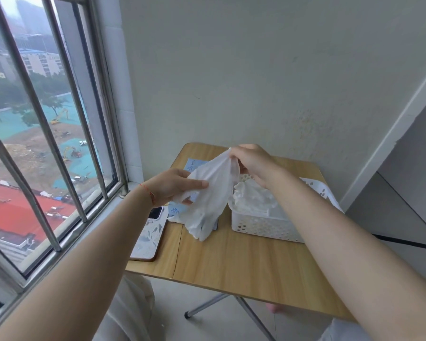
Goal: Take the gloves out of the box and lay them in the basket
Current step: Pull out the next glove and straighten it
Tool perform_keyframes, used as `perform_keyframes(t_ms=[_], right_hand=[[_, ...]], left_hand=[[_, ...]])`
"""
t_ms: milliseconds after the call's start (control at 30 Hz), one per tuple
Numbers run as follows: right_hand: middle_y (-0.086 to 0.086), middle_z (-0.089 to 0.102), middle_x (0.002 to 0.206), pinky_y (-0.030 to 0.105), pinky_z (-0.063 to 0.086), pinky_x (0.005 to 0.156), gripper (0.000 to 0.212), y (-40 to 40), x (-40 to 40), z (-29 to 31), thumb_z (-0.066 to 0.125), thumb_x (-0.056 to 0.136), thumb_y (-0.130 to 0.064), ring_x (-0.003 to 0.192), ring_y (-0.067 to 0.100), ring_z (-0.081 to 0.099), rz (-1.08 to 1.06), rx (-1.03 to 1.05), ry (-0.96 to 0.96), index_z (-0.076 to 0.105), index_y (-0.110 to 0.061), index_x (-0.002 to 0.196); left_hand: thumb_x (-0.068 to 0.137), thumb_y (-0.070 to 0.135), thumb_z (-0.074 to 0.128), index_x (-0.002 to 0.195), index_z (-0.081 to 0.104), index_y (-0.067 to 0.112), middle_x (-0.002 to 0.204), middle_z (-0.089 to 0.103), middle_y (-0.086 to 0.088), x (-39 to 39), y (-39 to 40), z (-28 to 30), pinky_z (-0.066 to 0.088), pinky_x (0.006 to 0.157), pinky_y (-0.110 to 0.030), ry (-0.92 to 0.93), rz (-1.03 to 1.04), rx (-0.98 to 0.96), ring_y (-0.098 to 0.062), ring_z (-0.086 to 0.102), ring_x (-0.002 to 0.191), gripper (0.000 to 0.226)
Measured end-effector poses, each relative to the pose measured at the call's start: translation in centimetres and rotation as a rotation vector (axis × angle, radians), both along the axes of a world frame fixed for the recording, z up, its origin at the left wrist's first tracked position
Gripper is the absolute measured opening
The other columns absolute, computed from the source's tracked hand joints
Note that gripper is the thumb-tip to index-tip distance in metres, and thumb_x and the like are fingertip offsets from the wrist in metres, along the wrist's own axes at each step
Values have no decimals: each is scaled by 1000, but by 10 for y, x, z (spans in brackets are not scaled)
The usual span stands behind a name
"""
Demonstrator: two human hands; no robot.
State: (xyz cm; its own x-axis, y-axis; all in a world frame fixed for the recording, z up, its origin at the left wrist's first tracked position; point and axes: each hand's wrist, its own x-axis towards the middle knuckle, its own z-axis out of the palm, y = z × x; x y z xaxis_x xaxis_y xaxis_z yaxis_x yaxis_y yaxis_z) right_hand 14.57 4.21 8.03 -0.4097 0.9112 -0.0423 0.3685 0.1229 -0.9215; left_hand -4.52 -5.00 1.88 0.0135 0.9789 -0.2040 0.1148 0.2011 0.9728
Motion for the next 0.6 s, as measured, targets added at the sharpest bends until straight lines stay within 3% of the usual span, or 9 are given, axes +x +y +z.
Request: perform_keyframes(t_ms=[133,233,333,400,433,500,600], right_hand=[[-3,44,64,16,35,46,11,-4,-4,8,53,87,-23,57,14,42,-84,166,-46,53,-17,78],[-5,45,65,22,34,48,11,-3,-5,10,50,90,-20,56,12,41,-101,293,-63,52,-14,81],[-6,44,66,24,32,51,11,-1,-6,11,49,92,-21,56,12,40,-133,293,-70,51,-15,83],[-3,40,67,24,29,51,13,0,-9,10,49,91,-21,58,15,37,-155,217,-37,48,-17,79],[-1,37,66,22,28,49,17,0,-10,9,49,91,-20,57,16,35,-161,150,5,44,-17,75],[0,34,61,16,25,44,27,0,-11,8,48,92,-14,50,16,32,-178,-17,131,38,-17,67],[4,33,58,11,24,40,29,1,-1,7,44,90,-1,47,17,30,-224,-211,274,43,-14,64]], left_hand=[[73,22,86,78,72,5,82,69,-5,-2,1,-5,58,84,-38,25,11,-57,-21,68,85,22],[84,21,77,83,73,4,82,70,-5,-1,0,-6,58,88,-37,40,54,4,-19,67,87,17],[92,20,67,95,72,2,91,70,-9,2,-2,-8,56,89,-36,-130,72,52,-21,67,90,19],[90,23,66,108,68,-2,96,67,-15,2,-2,-10,52,93,-44,-288,131,40,-26,65,90,31],[90,23,65,111,66,-3,97,68,-15,3,-2,-10,53,90,-44,-337,167,34,-26,66,88,34],[94,23,62,108,66,2,94,70,-12,5,-1,-10,57,70,-33,-344,221,39,-23,68,77,25],[94,31,64,100,68,10,93,68,-10,11,7,-7,50,56,-25,-90,314,89,-18,63,69,22]])
